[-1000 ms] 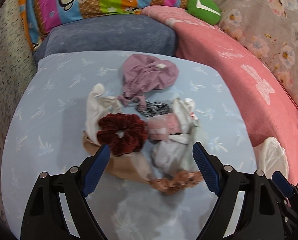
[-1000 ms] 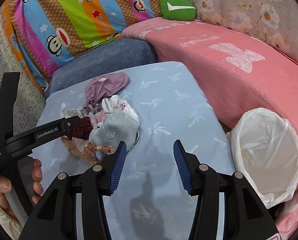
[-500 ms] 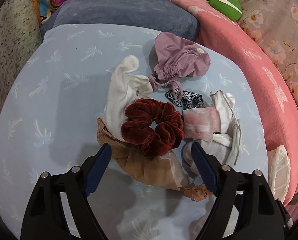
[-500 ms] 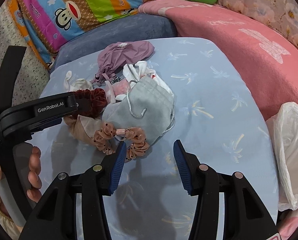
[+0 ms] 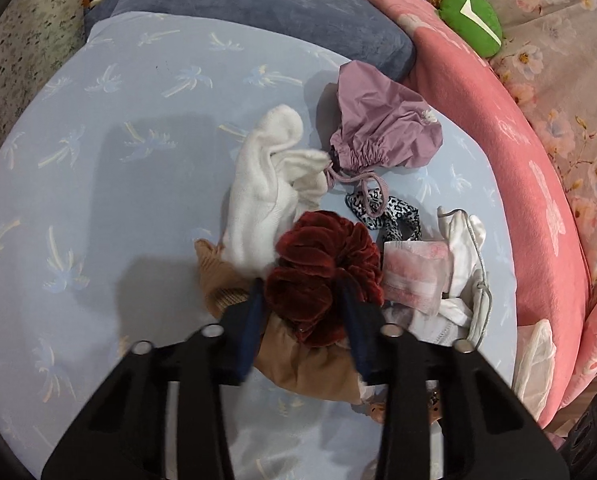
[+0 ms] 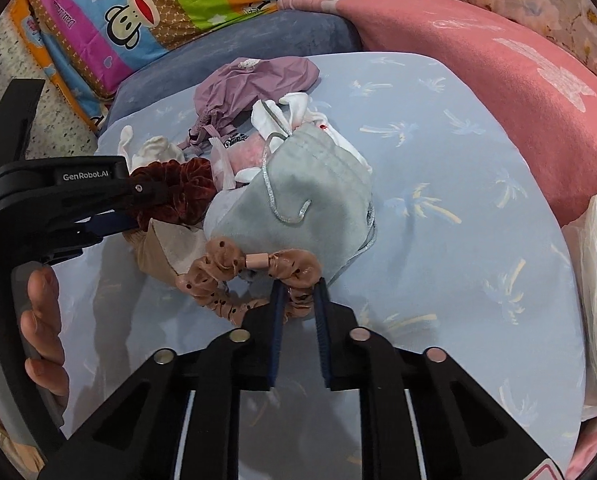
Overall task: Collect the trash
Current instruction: 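Grasp the white sock with the left tool while the right tool grasps the tan scrunchie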
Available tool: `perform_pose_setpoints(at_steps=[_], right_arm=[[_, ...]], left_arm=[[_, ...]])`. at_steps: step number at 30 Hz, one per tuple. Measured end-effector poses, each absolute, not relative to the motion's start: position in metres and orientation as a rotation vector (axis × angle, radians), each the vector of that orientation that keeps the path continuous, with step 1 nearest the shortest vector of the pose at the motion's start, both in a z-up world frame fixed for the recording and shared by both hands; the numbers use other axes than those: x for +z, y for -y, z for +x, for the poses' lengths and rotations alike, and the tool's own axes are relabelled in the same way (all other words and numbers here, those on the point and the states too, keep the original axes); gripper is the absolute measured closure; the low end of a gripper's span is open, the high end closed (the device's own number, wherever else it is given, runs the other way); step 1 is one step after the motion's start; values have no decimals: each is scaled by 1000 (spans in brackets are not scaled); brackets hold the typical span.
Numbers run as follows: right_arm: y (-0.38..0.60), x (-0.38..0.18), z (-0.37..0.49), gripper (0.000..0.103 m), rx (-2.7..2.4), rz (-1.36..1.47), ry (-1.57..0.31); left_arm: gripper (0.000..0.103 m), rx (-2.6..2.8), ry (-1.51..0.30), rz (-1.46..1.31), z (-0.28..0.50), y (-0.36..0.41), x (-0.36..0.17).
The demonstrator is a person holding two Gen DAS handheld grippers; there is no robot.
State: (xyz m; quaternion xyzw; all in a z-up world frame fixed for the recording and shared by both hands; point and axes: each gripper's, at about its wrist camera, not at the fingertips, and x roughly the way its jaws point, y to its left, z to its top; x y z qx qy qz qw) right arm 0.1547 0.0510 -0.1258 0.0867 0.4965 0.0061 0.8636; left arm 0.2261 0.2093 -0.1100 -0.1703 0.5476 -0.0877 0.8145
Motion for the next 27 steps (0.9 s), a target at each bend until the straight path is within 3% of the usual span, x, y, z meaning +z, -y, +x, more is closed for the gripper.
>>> perform_pose_setpoints(at_steps=[3,6,20,27], right_arm=[[-51,-120,151,97,17,187,-1025],[-51,-108,146,98,24,194,-1000],[-32,-23,110,98,9,222,-801],[-12,-16,95,98,-32,235,-778]], left_arm=[[84,-196,-1152,-351,222,-210,-104],[86,-206,-1131,-357,216,-212,-93],[87,-308,-981,-314,181,-188,-18],[86,-392,-999,-280,164,-169,-25]])
